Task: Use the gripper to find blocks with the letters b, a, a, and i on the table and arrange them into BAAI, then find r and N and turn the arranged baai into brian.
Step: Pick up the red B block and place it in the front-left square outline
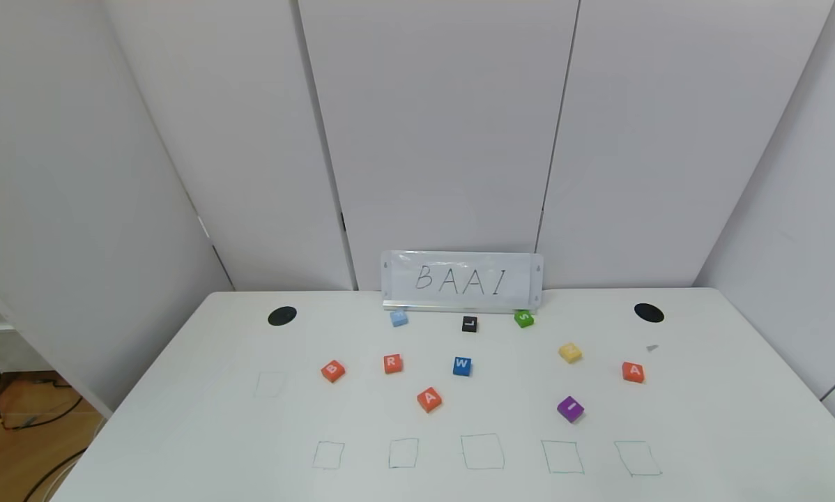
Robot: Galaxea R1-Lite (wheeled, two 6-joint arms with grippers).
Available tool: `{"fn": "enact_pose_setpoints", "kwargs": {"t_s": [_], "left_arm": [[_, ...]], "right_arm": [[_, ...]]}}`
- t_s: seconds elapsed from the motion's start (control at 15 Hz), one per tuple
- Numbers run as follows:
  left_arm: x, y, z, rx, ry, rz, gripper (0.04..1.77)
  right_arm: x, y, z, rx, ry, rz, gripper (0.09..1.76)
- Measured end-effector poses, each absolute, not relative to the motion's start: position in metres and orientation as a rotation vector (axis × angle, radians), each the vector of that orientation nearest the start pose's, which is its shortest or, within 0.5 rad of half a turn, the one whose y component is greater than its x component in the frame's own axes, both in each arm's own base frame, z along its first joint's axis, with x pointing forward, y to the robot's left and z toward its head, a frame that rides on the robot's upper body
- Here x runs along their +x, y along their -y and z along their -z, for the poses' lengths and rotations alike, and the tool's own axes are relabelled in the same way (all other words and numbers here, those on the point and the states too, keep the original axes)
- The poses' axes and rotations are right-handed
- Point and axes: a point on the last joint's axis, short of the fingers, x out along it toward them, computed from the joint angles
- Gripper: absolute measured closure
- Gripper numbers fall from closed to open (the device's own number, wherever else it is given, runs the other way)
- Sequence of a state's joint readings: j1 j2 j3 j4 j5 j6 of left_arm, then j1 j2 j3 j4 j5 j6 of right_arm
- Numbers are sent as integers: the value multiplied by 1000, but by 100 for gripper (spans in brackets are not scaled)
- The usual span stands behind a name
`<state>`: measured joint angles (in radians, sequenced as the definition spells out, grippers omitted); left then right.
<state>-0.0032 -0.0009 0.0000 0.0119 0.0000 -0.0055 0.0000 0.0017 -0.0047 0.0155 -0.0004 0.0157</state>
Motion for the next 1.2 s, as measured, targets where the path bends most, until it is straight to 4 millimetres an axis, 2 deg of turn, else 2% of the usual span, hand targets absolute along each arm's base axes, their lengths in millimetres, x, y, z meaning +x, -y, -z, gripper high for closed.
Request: {"fn": "enact_pose_setpoints", "kwargs": {"t_s": [0.53,1.0,1.07,1.2], "left_arm": [[-23,0,-74,2,-11,3,9],[-26,0,-82,16,2,15,9],[-27,0,-88,15,5,18,9],[-31,0,-116,14,52,26,9]], "right_arm": [[-24,0,-75,17,-25,5,14],[-30,0,-88,15,-58,-2,14],[-31,0,-92,14,-72,-1,14],[-31,0,-113,13,-72,-1,14]]}}
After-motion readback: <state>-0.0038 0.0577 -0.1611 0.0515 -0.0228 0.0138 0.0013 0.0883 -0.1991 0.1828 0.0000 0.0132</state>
